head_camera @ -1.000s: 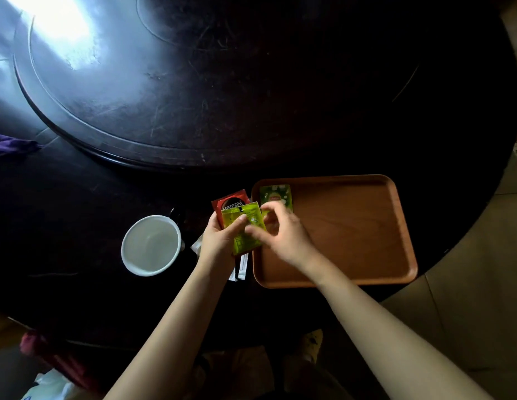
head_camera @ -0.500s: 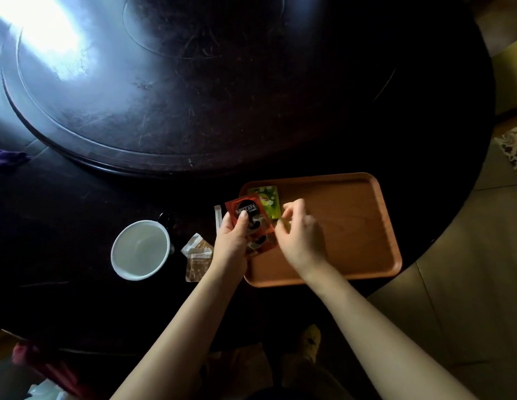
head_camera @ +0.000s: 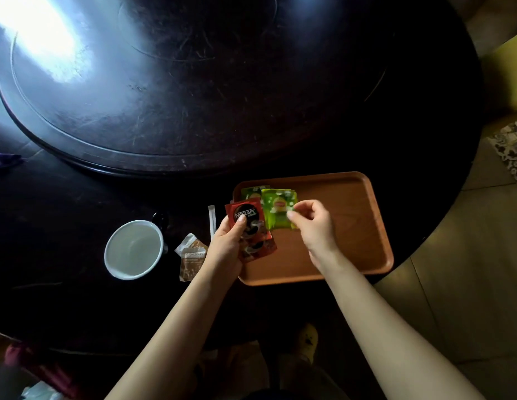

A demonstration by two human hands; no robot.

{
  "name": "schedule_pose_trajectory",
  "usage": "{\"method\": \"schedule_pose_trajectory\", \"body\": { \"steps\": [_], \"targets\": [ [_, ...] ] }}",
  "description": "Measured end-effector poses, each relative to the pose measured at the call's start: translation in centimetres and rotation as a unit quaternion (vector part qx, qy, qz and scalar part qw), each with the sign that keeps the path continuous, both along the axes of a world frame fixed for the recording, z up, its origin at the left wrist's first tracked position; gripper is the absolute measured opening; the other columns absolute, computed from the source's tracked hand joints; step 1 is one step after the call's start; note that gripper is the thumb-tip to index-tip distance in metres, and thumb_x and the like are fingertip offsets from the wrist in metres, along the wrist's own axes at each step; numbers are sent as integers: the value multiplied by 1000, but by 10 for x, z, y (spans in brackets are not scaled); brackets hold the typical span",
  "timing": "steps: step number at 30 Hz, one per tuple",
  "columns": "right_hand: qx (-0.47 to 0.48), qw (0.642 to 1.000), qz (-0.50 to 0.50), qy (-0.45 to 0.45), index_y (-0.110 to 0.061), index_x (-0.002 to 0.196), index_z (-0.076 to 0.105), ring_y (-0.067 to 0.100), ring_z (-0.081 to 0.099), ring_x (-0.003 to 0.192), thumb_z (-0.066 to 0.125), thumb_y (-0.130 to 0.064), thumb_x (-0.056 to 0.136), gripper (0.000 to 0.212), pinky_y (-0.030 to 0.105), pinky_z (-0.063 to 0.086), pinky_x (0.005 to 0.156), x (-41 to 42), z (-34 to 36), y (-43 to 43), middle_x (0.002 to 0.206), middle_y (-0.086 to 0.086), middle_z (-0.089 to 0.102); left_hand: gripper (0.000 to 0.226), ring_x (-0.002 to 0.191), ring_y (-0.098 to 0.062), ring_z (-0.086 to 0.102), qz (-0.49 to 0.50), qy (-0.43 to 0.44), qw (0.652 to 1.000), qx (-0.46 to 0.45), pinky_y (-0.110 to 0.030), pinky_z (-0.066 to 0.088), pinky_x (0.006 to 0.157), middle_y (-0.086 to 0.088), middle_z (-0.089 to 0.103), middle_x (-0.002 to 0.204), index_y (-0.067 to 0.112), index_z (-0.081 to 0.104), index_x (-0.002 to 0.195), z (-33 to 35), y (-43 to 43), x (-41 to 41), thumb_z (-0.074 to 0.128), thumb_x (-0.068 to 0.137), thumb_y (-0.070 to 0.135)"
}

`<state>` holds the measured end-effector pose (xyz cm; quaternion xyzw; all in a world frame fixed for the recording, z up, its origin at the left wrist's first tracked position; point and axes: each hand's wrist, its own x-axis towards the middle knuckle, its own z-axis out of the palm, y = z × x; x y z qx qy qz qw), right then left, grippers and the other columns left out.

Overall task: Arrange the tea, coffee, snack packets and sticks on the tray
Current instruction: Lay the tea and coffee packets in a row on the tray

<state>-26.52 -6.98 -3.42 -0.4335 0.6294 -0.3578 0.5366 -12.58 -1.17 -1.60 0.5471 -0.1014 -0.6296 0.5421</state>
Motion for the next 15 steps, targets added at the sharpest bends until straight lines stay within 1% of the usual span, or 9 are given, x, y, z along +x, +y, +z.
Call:
{"method": "schedule_pose_trajectory", "body": {
  "steps": [1, 2, 3, 5, 7, 9, 12, 15],
  "targets": [
    [0, 1000, -26, 3, -20, 75, 54, 14, 54, 71, 63, -2, 79, 21, 22, 44, 63, -3, -5, -8, 73, -4, 56, 26, 76, -24, 69, 4, -2, 1000, 7, -44, 58, 69, -14, 68, 91, 12, 53, 117, -1, 1, 4, 41, 94, 18],
    [-2, 999, -40, 13, -19, 78, 53, 15, 54, 74, 63, -2, 79, 19, 21, 43, 63, -5, -10, -16, 74, -5, 54, 27, 76, -26, 69, 8, -2, 1000, 12, -46, 58, 69, -15, 69, 90, 11, 52, 118, -3, 3, 8, 41, 95, 18],
    [-5, 999, -41, 27, -16, 82, 53, 16, 53, 76, 62, -1, 80, 17, 20, 43, 62, -6, -14, -22, 74, -7, 53, 26, 75, -25, 70, 14, -1, 1000, 16, -45, 59, 64, -16, 69, 89, 12, 51, 118, -4, 5, 12, 40, 95, 18],
    [-15, 998, -25, 52, -13, 87, 52, 18, 53, 79, 61, -2, 80, 16, 25, 43, 65, -4, -22, -32, 73, -9, 51, 27, 75, -24, 71, 19, -7, 1000, 22, -42, 59, 59, -19, 68, 95, 12, 50, 119, -5, 9, 18, 40, 95, 18],
    [-20, 998, -10, 66, -12, 88, 52, 17, 52, 81, 61, -2, 80, 16, 29, 44, 71, 0, -26, -38, 74, -11, 50, 25, 75, -23, 72, 19, -16, 999, 25, -46, 59, 63, -19, 67, 97, 12, 51, 116, -7, 13, 23, 40, 95, 19],
    [-20, 997, -1, 75, -13, 88, 53, 16, 53, 82, 61, -4, 81, 15, 30, 45, 74, 3, -30, -41, 75, -13, 50, 23, 76, -23, 72, 19, -18, 999, 26, -49, 58, 67, -17, 68, 94, 13, 53, 113, -8, 15, 25, 41, 95, 19],
    [-16, 997, 4, 80, -14, 88, 53, 17, 55, 84, 62, -4, 80, 16, 34, 47, 76, 6, -33, -43, 75, -14, 51, 27, 81, -24, 71, 16, -23, 999, 31, -51, 56, 74, -16, 68, 97, 12, 51, 119, -10, 16, 26, 41, 95, 20],
    [-31, 997, -12, 69, -14, 90, 53, 16, 55, 85, 61, -3, 81, 16, 31, 47, 76, 4, -32, -42, 76, -13, 51, 28, 83, -25, 71, 16, -23, 999, 30, -49, 56, 75, -16, 69, 97, 12, 51, 119, -10, 17, 26, 42, 95, 20]
  ]
}}
